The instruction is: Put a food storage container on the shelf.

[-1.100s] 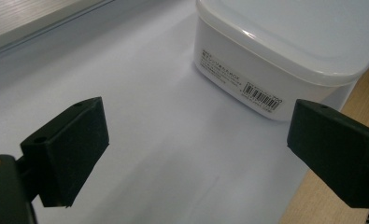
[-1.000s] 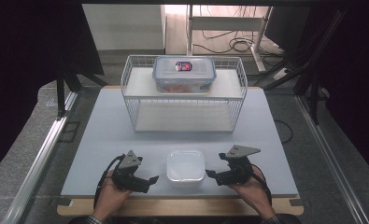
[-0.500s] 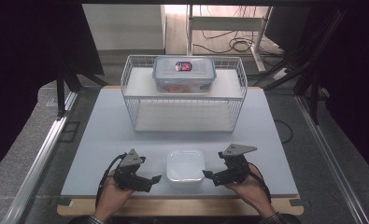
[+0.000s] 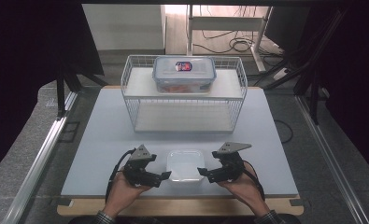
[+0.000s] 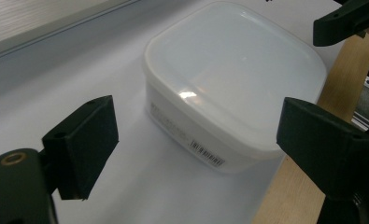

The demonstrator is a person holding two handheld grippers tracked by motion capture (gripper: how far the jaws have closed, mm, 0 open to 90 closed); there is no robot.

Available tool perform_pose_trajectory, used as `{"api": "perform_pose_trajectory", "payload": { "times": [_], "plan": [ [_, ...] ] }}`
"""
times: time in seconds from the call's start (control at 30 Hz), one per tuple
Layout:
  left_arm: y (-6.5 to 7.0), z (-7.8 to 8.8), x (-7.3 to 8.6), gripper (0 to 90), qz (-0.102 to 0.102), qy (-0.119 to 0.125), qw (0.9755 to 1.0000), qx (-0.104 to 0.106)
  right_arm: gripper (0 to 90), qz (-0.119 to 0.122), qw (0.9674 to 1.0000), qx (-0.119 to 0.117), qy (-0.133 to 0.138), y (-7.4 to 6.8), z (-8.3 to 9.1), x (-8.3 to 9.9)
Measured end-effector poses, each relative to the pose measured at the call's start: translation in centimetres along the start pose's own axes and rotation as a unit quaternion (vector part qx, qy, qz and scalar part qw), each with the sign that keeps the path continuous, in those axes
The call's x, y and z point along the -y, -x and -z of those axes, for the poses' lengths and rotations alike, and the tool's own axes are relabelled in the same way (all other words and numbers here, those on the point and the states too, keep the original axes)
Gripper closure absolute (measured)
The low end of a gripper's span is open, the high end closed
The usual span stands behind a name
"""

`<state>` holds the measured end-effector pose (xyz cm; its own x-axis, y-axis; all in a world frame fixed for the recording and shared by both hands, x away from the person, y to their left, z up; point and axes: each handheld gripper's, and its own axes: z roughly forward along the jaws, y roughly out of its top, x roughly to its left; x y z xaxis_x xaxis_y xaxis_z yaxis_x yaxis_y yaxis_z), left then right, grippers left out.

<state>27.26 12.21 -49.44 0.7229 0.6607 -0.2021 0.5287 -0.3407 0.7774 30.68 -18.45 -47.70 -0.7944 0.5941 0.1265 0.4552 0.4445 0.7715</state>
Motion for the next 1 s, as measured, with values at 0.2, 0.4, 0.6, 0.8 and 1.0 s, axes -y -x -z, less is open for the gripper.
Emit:
{"api": "perform_pose_trajectory", "payload": {
  "times": [0.2,0.4,0.6,0.8,1.0],
  "plan": [
    [-0.5,-1.5,-0.5,13.2,0.019,-0.004,0.9997,0.015,15.0,-0.015,0.9997,-0.011,-0.013,0.3,-1.0,-0.1],
    [-0.5,-2.5,-0.5,12.9,0.029,-0.014,0.9983,0.050,14.5,-0.035,0.9983,-0.032,-0.032,0.2,-2.2,-0.2],
    [-0.6,-2.7,-0.1,15.7,0.050,-0.024,0.9944,0.090,18.3,-0.063,0.9941,-0.071,-0.051,0.3,-2.3,0.1],
    [-1.0,-1.4,0.2,38.7,0.089,-0.023,0.9915,0.093,47.0,-0.107,0.9911,-0.062,-0.048,0.5,-0.7,0.3],
    [-0.9,-0.5,0.4,57.6,0.119,-0.017,0.9885,0.091,64.2,-0.193,0.9766,-0.087,-0.036,1.2,0.2,0.9]
  ]
}}
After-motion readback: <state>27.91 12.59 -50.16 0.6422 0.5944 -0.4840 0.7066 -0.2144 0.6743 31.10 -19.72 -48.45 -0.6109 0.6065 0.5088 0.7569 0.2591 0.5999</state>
